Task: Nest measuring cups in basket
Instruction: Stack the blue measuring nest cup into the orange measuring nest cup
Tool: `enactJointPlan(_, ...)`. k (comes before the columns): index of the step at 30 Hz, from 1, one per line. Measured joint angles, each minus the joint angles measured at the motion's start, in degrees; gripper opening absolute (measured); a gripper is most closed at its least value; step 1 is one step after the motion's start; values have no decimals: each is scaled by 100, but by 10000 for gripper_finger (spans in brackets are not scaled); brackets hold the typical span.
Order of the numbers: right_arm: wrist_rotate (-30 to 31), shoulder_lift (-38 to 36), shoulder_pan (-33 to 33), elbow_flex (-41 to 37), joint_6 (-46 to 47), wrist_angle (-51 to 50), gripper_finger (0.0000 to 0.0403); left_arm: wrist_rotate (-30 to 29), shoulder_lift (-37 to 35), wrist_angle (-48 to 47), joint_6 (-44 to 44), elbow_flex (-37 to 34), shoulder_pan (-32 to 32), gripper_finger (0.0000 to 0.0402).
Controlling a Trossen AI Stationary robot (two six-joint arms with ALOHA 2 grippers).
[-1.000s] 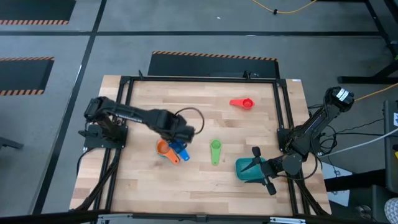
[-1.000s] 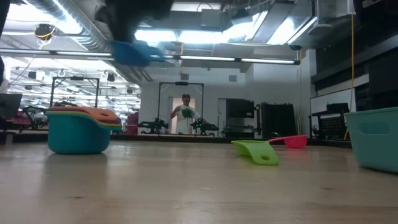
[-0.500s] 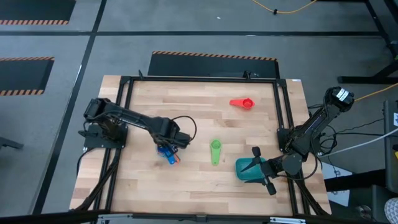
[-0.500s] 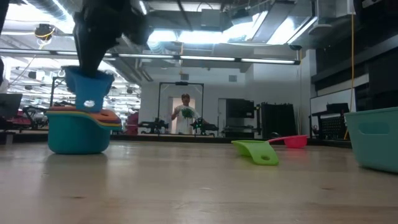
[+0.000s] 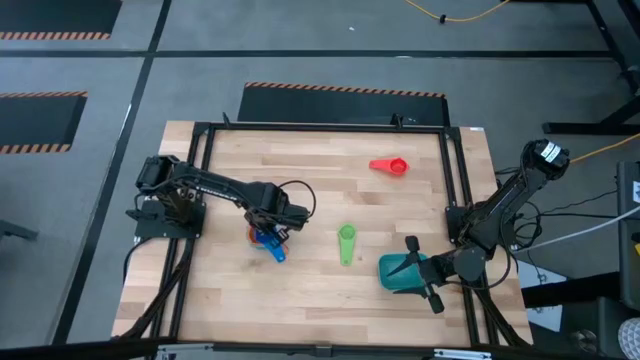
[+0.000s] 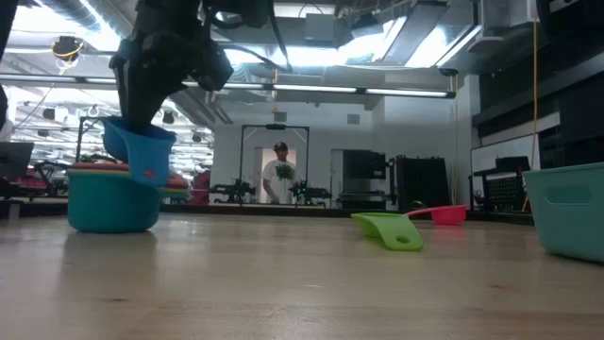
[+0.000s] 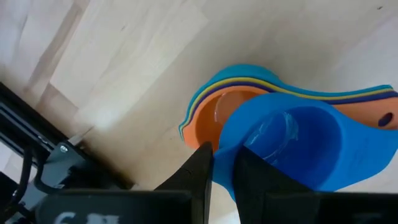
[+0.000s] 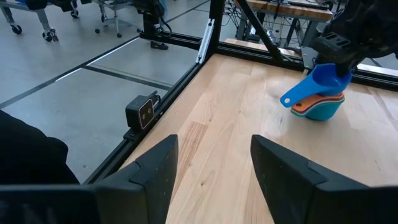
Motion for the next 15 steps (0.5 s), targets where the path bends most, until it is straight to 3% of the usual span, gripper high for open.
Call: enactJointPlan(15, -7, 1, -2, 0, 60, -50, 208, -163, -332, 202, -572, 4, -47, 36)
